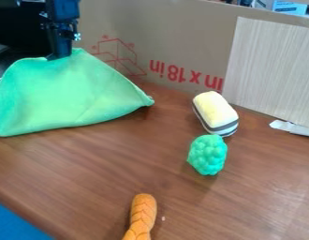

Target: Folded cloth from right bottom to left top

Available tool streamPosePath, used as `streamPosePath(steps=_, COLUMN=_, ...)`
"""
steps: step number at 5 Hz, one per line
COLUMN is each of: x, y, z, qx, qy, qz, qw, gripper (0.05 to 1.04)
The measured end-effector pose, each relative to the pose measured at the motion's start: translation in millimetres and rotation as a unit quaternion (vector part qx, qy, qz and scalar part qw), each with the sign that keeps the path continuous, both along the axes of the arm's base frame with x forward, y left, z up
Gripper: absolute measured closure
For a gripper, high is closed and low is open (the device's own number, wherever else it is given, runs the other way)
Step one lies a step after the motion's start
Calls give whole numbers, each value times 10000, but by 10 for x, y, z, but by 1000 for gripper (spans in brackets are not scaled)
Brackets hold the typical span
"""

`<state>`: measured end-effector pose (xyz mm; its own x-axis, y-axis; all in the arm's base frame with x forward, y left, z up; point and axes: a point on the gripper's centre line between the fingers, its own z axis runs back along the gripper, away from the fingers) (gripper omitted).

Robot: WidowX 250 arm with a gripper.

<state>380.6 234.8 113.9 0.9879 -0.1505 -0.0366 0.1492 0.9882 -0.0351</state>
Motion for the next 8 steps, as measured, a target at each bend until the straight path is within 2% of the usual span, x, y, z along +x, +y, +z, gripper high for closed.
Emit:
streamPosePath(steps=1, x=65, y=76, z=-61, qx=-58, qy=90, qz=-130, qw=9999, gripper=1024)
streamPosePath(steps=2, x=95, y=211, z=-129, qx=186, qy=-97, qz=-177, qw=9996, gripper=1024)
streamPosePath(steps=3, x=31, y=286, z=-247, qx=758, qy=-359, qz=-73, qw=9965, gripper=1024)
streamPosePath(steps=4, x=52, y=331, z=-59, qx=1137, qy=-777, qz=-101, qw=9904, gripper=1024)
streamPosePath(steps=6, x=103, y=389, z=77, qx=1311, qy=-900, qz=-198, qw=9871, gripper=1024)
streamPosePath(steps=7, x=153, y=436, z=-35, qx=1291, qy=-841, qz=-183, qw=9879, gripper=1024)
streamPosePath(steps=8, x=209, y=449, z=-66, qx=1232, qy=-857, qz=-244, qw=9884, gripper=1002)
